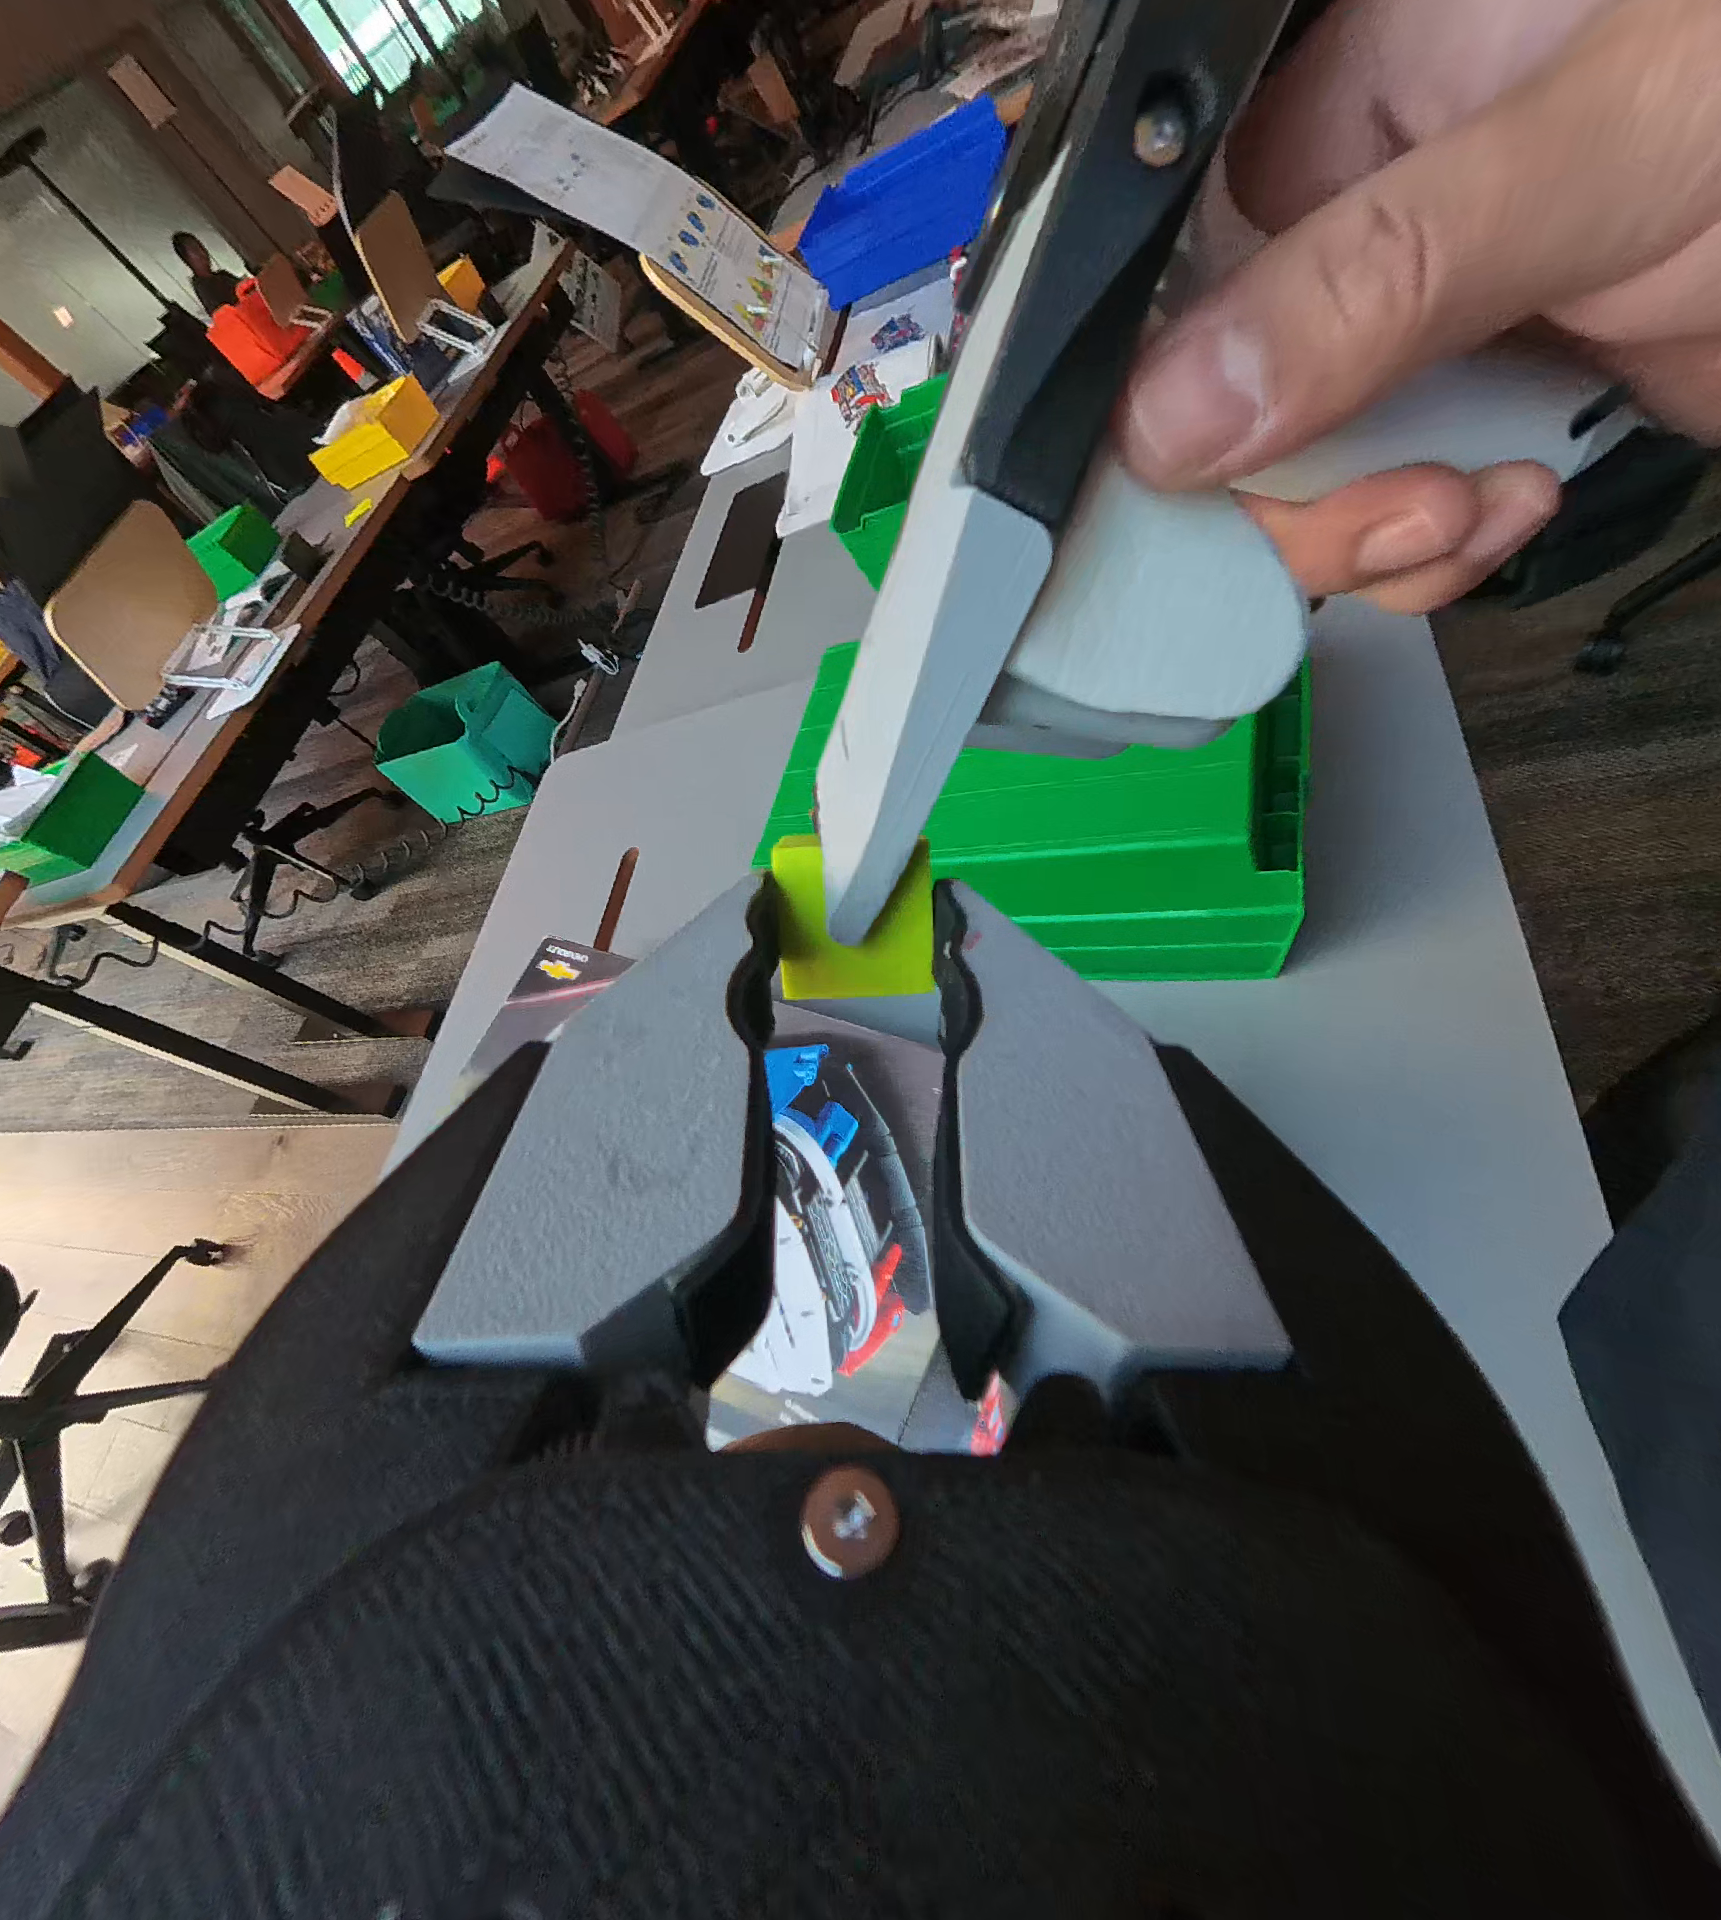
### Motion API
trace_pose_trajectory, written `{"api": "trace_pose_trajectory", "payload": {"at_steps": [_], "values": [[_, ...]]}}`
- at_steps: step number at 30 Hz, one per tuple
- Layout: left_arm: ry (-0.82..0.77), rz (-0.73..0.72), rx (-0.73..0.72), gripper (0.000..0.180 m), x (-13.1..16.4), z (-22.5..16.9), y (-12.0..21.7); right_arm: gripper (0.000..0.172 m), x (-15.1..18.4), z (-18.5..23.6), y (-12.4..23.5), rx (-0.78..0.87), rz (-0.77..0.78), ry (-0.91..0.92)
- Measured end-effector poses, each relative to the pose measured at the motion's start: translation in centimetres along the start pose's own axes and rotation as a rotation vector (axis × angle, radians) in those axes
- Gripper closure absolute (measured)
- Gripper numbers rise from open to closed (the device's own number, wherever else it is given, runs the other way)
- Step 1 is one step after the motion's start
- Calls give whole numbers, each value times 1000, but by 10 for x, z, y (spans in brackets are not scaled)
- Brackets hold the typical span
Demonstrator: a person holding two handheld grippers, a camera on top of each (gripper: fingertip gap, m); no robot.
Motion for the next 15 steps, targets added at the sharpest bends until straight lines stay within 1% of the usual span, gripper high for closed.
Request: {"api": "trace_pose_trajectory", "payload": {"at_steps": [2,4,6,9,11,12,15], "values": [[37,29,36,154,7,-8,-6,146,7,-11,4,62,43,7],[118,105,89,151,19,-15,-10,146,12,-37,22,200,66,30],[197,178,149,140,35,-23,-11,147,12,-78,61,366,68,36],[266,289,196,138,64,-37,-5,147,12,-153,139,598,70,-46],[302,345,216,137,83,-48,2,146,5,-189,179,671,50,-113],[319,377,224,137,94,-55,7,146,-1,-201,192,691,38,-124],[399,487,257,137,123,-74,21,147,-10,-231,205,739,96,-139]]}}
Point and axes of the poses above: each gripper's, where its closed fingertips meet, y back along the fingers, x out of its underside, z = x × y across the jaws, the point moved 2 cm from there along y, back along the fingers, and after that the axes turned 14 degrees about -x, right-handed, at the moved point
